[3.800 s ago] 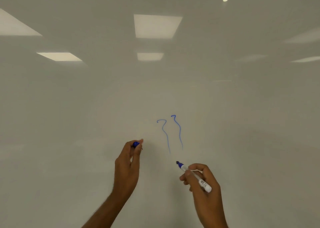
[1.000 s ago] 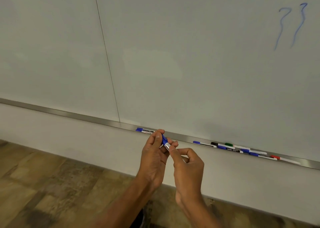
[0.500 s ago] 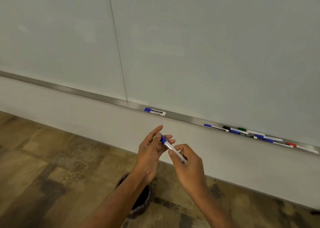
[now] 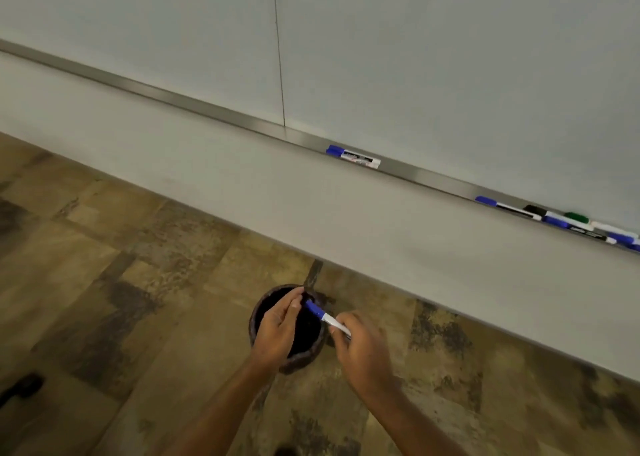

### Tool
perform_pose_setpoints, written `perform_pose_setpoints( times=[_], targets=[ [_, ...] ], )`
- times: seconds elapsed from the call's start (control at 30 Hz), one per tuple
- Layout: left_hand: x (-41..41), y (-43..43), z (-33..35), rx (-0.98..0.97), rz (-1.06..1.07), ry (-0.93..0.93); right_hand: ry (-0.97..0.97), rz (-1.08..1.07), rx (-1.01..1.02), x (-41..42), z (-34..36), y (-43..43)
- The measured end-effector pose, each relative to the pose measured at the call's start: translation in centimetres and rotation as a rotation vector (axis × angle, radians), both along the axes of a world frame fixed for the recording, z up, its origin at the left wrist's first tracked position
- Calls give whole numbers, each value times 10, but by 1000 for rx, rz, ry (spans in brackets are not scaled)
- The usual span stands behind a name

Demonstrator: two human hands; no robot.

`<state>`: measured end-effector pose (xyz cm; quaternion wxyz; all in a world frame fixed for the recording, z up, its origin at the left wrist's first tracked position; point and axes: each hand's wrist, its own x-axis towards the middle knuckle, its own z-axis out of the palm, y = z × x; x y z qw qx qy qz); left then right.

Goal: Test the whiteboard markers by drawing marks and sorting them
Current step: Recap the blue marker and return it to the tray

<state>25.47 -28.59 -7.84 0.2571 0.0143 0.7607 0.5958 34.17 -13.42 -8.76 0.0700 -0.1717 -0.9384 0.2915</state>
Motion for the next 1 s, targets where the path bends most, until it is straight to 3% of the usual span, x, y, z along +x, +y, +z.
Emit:
perform_pose_setpoints(
  times=[0.33,0.53,1.0],
  targets=[
    [-25,-49,-75,-397,-128,205,-149,100,228,-54,-102,-23],
    [-37,-66,-103,-445,-152,241,-257,118,284,-94,-134,-35],
    [-65,-54,-54,-456,-169,327,-182,-145,21,-45,-84,3]
  ],
)
